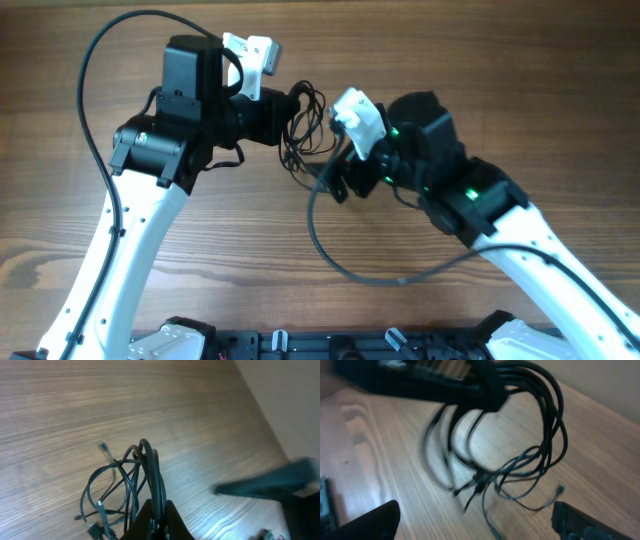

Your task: Untangle cables

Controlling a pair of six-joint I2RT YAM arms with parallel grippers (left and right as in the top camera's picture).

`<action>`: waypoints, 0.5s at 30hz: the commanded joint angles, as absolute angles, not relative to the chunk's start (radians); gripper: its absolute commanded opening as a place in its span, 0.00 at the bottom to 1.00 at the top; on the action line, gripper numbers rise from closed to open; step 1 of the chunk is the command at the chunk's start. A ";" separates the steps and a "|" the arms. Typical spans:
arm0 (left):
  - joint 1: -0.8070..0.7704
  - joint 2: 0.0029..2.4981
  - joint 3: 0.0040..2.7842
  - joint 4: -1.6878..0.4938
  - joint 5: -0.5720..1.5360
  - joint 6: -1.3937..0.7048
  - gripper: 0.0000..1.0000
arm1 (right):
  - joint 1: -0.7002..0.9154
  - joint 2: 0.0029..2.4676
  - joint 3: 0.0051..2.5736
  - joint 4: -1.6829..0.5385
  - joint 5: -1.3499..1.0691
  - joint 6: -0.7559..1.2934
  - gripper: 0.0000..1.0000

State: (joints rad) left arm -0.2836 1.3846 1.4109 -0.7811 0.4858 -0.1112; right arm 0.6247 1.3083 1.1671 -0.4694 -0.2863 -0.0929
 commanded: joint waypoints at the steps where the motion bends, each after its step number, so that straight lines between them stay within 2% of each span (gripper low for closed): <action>1: -0.291 1.386 1.425 -0.777 0.583 -0.121 0.04 | 0.625 1.401 1.174 -0.430 -0.174 0.019 0.91; 5: -0.274 1.384 1.425 -0.773 0.552 -0.121 0.04 | 0.625 1.452 1.174 -0.440 0.020 0.153 0.80; 8: -0.263 1.384 1.425 -0.773 0.553 -0.121 0.04 | 0.625 1.453 1.174 -0.440 0.115 0.220 0.81; 15: -0.264 1.368 1.425 -0.735 0.561 -0.144 0.04 | 0.625 1.480 1.174 -0.429 0.046 0.247 0.82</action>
